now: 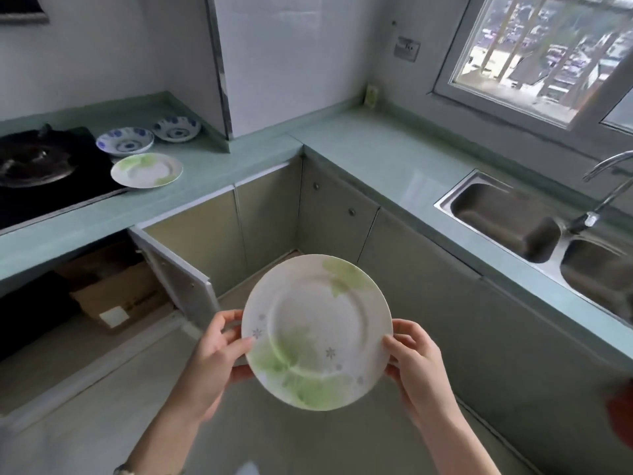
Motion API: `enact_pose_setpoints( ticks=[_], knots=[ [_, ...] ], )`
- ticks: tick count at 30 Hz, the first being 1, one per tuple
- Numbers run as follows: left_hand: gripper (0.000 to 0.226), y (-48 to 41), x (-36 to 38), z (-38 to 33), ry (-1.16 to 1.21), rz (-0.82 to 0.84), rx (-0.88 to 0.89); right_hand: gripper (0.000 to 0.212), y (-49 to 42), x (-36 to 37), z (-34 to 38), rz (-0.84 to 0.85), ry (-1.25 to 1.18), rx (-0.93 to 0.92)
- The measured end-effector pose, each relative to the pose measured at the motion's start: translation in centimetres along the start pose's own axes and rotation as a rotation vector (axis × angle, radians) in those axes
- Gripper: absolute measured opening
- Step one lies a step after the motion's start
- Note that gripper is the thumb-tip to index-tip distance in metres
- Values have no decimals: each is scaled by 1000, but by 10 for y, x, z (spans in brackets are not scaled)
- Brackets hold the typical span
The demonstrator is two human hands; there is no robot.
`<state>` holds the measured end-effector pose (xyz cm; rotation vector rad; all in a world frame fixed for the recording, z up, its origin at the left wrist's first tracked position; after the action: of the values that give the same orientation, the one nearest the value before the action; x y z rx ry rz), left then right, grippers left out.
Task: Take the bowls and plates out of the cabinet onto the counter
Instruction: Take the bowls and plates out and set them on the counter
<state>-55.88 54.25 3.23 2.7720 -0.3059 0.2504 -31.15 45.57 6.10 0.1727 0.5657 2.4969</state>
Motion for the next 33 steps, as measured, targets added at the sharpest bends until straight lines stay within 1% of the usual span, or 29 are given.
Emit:
enact_pose_setpoints(
  ticks=[7, 17, 23, 26, 30, 33],
  knots=[
    [26, -75, 5, -30, 21, -98, 59, 21, -88, 37, 38, 83, 25, -16],
    [26, -209, -22, -88, 81, -170, 93, 21, -221, 135, 108, 180, 25, -25],
    [27, -267, -43, -111, 143, -256, 82, 22, -282, 193, 137, 240, 95, -31],
    [33, -292, -60, -115, 170, -329, 64, 24, -312, 225, 143, 277, 150, -26],
    [36, -325, -83, -115, 181, -424, 63, 20, -356, 269, 147, 341, 205, 5],
    [38, -359, -98, -115, 214, -502, 56, 20, -398, 304, 151, 412, 248, 25]
  ],
)
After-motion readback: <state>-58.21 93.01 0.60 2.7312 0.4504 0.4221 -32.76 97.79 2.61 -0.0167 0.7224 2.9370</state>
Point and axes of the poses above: each hand's wrist, its own y-axis away from the middle knuckle, its own x-axis out of the palm, z = x × y, the point moved 2 cm from there along -y, towards the middle knuckle, and after that the axes turned 4 degrees about x, right-handed, at the moved point
